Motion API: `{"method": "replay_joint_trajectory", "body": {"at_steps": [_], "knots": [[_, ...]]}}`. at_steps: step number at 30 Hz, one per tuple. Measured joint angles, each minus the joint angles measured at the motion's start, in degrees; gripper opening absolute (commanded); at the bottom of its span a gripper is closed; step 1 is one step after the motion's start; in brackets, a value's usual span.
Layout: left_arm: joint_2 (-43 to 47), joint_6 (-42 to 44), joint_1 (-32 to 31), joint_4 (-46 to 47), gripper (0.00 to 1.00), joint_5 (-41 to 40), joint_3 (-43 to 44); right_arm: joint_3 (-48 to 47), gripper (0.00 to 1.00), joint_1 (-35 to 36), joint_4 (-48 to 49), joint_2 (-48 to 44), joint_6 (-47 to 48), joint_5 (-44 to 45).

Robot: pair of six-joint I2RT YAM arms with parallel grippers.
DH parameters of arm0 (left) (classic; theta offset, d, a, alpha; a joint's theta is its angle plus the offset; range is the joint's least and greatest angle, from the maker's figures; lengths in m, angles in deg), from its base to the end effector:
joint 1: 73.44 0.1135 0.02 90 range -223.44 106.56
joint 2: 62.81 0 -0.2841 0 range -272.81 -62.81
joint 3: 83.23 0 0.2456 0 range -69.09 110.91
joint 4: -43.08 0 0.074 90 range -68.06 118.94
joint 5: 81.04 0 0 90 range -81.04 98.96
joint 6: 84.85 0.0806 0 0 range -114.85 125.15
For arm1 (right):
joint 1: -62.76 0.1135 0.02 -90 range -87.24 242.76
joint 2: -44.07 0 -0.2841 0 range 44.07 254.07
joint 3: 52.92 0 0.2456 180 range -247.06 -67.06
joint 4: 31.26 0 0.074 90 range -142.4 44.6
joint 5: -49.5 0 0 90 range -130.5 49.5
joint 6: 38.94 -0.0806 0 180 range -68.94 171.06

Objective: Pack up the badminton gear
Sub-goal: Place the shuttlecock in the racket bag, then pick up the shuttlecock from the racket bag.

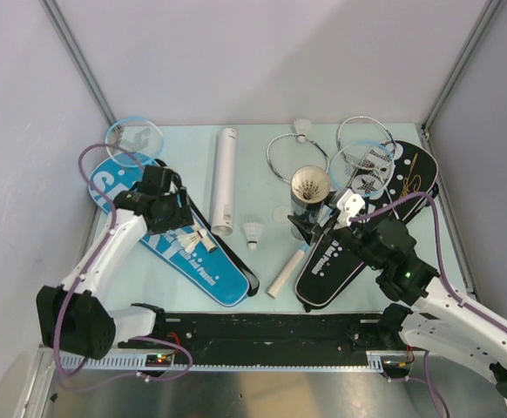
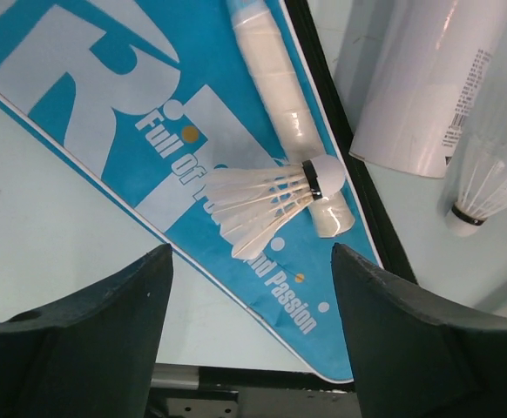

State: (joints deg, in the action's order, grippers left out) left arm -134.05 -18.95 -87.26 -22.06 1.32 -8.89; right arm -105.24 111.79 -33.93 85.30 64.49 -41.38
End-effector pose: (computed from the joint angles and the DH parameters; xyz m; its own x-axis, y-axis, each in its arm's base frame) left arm 0.2415 -0.0484 0.2599 -0.8549 -0.2065 -0.4759 -0.1894 0.9783 -0.0843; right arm 0.1304 0.1520 0.3706 0.2710 -0.0421 -0.9616 -0.7217 0.6522 -0.2319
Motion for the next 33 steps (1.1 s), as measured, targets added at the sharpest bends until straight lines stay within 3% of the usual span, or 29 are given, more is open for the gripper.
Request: {"method": "replay_joint_trajectory", "body": {"at_steps": [8,16,22,28,33], "knots": [[10.7,-6.6,11.8,10.3,0.69,12.5,-15.6,0.0,0.27,0.2,0.0,0.9,-0.2,0.0],[16.8,-16.3,15.6,27.5,0.65,22.4,-31.4,0.0,0.27,0.4,0.9,1.0,-0.4,-0.2],[16.9,-20.4,16.2,36.8,0.59,24.2,-36.0,0.0,0.27,0.4,1.4,1.1,-0.4,-0.5],[19.2,-22.4,16.3,42.4,0.48,23.6,-38.7,0.0,0.27,0.4,1.6,1.4,-0.4,-0.7],[20.7,-23.5,16.3,44.9,0.28,22.8,-40.3,0.0,0.27,0.4,1.7,1.9,-0.4,-0.7]]}}
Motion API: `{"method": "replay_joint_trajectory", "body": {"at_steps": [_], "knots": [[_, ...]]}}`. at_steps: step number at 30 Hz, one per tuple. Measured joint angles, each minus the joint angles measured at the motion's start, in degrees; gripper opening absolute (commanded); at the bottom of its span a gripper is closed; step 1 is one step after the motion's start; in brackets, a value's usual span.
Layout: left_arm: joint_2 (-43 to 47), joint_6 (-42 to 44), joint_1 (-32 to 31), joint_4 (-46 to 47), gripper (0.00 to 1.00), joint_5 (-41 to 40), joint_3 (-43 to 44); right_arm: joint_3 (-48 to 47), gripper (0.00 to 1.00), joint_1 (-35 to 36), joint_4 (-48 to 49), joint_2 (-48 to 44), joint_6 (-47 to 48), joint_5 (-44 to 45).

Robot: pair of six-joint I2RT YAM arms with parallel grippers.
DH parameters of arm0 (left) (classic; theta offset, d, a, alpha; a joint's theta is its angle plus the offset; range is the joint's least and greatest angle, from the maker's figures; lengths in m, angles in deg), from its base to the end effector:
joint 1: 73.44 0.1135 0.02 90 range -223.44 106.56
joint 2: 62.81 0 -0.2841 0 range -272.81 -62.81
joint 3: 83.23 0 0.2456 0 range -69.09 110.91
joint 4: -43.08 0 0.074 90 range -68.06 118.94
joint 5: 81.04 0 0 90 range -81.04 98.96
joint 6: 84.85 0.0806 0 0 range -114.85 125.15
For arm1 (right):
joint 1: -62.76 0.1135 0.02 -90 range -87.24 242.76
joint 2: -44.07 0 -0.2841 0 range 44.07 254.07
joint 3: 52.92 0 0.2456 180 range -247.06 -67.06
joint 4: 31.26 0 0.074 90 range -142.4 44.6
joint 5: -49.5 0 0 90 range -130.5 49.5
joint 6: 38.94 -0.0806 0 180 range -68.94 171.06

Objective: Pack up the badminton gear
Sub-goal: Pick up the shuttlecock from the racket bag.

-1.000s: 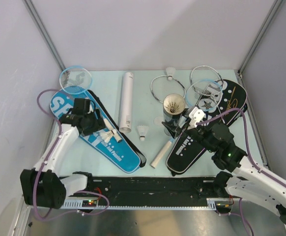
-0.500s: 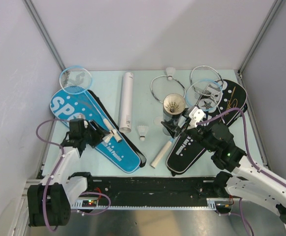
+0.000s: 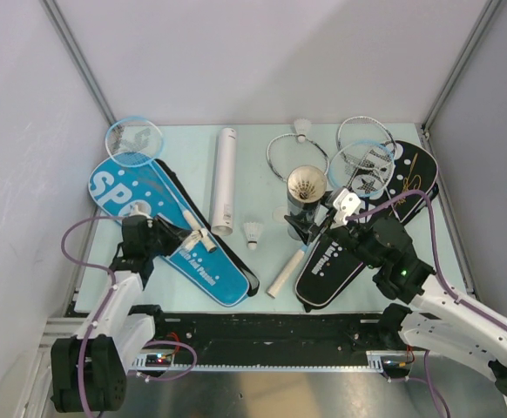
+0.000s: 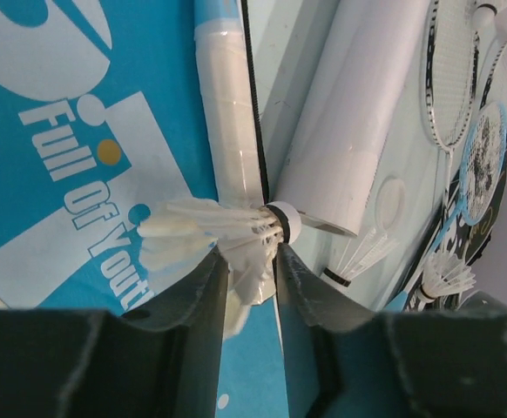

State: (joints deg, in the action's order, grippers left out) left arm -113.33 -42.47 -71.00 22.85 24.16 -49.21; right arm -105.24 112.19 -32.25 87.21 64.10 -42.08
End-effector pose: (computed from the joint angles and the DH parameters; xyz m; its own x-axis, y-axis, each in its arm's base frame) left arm 0.1972 -0.0127 0.1723 -0.5275 -0.7360 -0.4244 -0.3276 0.6371 -0.6977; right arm 0.1337 0.1596 0.3690 0.2656 -0.0366 -0.9634 -0.7361 0.6376 -0.2272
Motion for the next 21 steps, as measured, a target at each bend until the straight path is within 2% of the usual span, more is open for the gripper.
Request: {"method": "replay_joint_trajectory", "body": {"at_steps": [4,6,13,21], "knots": [[0.9,-0.6,0.0,1.3,0.08,0.2,-0.4,0.0,0.27,0.0,0.0,0.1,0.0,0.0],[1.1,-0.8,0.0,1.8,0.02,0.7,-0.3,0.0,0.27,0.0,0.0,0.4,0.0,0.0],[2.6,-0.9,0.1,-1.0,0.0,3.4,2.1,0.0,0.27,0.1,-0.9,1.0,0.7,0.1],[7.0,2.6,0.1,-10.9,0.0,3.5,15.3,0.0,0.27,0.1,-3.8,5.5,10.3,4.3]]}}
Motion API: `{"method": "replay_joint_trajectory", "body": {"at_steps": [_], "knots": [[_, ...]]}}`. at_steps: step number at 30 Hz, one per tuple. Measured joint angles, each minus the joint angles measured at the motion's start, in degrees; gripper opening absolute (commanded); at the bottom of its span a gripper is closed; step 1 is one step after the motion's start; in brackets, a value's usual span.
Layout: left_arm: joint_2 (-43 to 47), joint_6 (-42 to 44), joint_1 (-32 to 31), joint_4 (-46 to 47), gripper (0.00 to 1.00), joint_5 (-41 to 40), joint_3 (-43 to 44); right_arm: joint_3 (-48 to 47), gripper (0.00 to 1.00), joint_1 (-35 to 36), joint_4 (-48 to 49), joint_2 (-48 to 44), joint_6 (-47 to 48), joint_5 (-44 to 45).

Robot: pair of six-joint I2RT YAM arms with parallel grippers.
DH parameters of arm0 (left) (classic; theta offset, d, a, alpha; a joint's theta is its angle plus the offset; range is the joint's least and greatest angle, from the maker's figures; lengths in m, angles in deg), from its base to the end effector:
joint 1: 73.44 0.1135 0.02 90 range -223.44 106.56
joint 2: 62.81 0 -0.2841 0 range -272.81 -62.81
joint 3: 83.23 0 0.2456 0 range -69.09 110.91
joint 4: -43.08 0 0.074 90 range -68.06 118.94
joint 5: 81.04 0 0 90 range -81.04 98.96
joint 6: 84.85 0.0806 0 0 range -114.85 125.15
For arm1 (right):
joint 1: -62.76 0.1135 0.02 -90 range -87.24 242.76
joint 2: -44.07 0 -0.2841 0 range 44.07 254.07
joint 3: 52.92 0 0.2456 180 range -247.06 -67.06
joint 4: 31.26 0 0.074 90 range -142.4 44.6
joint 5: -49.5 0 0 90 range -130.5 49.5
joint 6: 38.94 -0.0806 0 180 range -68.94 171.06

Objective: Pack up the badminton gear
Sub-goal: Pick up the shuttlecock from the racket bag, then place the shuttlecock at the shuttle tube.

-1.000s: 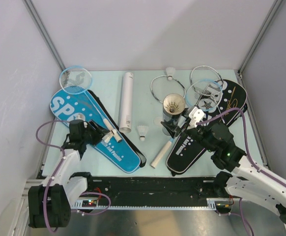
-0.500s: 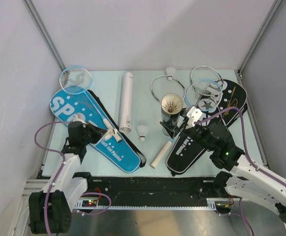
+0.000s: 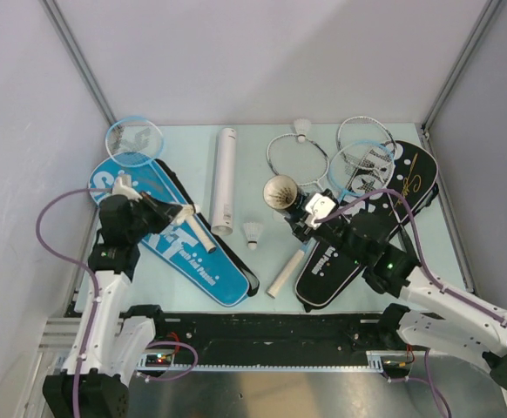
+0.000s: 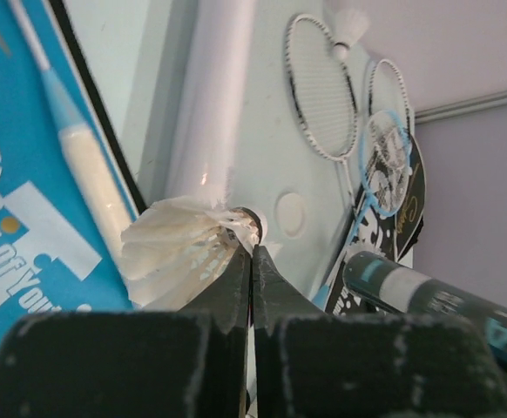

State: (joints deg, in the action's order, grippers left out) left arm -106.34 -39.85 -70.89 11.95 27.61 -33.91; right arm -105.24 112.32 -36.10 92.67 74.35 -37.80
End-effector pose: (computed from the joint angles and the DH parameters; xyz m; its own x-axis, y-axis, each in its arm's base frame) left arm 0.1952 -0.0171 0.2696 -0.4767 -0.6919 -0.5423 -0.1280 0.6649 -0.7358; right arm 0.1532 0.1739 0.3395 0.2769 -0.2840 -0.9180 -0.6752 0.6222 -0.3962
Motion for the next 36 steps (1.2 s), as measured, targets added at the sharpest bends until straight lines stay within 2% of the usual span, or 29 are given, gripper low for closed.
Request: {"method": "replay_joint_trajectory", "body": {"at_steps": [8,13,19,25,36], "knots": [[-0.9,7.8,-0.2,-10.8,0.0,2.9,15.8,-0.1,0.26,0.0,-0.5,4.2,13.3,5.6],[-1.1,10.1,-3.5,-15.1,0.0,6.6,22.1,-1.6,0.26,0.4,-0.9,9.3,23.3,9.6],[-1.4,11.0,-8.3,-17.6,0.0,12.2,25.6,-4.7,0.26,1.2,-2.1,16.0,32.4,14.3],[-0.7,10.5,-11.7,-18.4,0.0,15.6,27.1,-7.8,0.26,3.3,-2.2,20.3,35.5,18.3],[-0.7,9.3,-14.6,-18.6,0.0,17.6,27.3,-10.6,0.26,7.0,-1.3,25.1,35.2,21.4]]}}
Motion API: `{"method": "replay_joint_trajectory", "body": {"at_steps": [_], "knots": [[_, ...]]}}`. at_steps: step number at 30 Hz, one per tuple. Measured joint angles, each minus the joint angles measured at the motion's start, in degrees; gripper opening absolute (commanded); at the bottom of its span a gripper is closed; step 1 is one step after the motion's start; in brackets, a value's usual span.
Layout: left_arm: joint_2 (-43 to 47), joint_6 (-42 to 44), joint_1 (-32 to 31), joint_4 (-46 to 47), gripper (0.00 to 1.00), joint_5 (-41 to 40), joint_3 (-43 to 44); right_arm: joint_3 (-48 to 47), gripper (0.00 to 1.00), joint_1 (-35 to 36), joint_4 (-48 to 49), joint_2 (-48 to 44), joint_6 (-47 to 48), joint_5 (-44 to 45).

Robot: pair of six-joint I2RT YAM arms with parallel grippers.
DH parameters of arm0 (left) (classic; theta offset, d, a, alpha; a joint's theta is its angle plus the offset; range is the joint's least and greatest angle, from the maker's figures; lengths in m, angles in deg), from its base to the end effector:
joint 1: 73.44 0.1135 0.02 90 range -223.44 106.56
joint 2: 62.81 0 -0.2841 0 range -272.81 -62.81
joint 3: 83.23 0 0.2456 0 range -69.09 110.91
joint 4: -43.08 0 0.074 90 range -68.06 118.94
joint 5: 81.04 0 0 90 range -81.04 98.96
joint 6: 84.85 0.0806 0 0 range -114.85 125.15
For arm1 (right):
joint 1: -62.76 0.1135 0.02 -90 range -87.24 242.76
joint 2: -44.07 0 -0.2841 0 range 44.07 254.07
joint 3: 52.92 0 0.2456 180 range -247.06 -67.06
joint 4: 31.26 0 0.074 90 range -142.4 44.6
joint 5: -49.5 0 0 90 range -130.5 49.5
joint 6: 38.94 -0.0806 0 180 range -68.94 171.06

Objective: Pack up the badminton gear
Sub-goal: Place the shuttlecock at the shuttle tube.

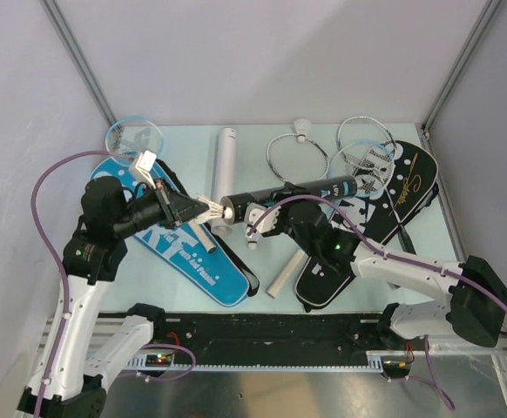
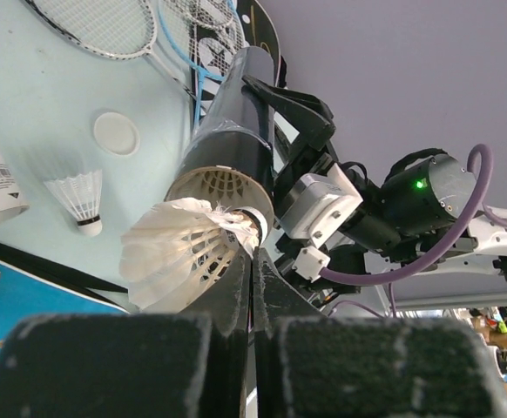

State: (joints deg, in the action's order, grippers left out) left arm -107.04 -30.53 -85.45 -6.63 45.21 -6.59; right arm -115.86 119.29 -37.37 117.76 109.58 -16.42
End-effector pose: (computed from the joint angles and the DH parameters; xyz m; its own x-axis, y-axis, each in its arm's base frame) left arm 0.1431 -0.0792 0.4020 -0.6562 -0.3413 -0.6730 0.4152 0.5814 -0.6997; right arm 0.2054 0.2511 0.2976 0.3823 -0.8335 -0.3988 -0.4217 0.2267 -0.8780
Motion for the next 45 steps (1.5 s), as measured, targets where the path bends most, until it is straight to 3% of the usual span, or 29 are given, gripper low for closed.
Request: {"method": "replay_joint_trajectory", "body": {"at_steps": [29,31,38,45], "knots": [[-4.4,-13.0,-8.6,31.1,0.01,-5.9,-15.7,-4.1,0.25,1.7,2.2,4.8,-3.5,2.1],[-4.4,-13.0,-8.8,31.6,0.06,-5.9,-15.7,-4.1,0.25,1.7,2.5,4.9,-3.6,2.3],[-3.7,-12.6,-9.0,31.5,0.41,-6.2,-16.0,-4.2,0.24,1.7,3.5,5.1,-4.2,2.0],[-0.7,-10.6,-9.1,26.8,0.59,-8.0,-16.0,-4.3,0.25,1.6,2.4,4.9,-5.4,0.9]]}}
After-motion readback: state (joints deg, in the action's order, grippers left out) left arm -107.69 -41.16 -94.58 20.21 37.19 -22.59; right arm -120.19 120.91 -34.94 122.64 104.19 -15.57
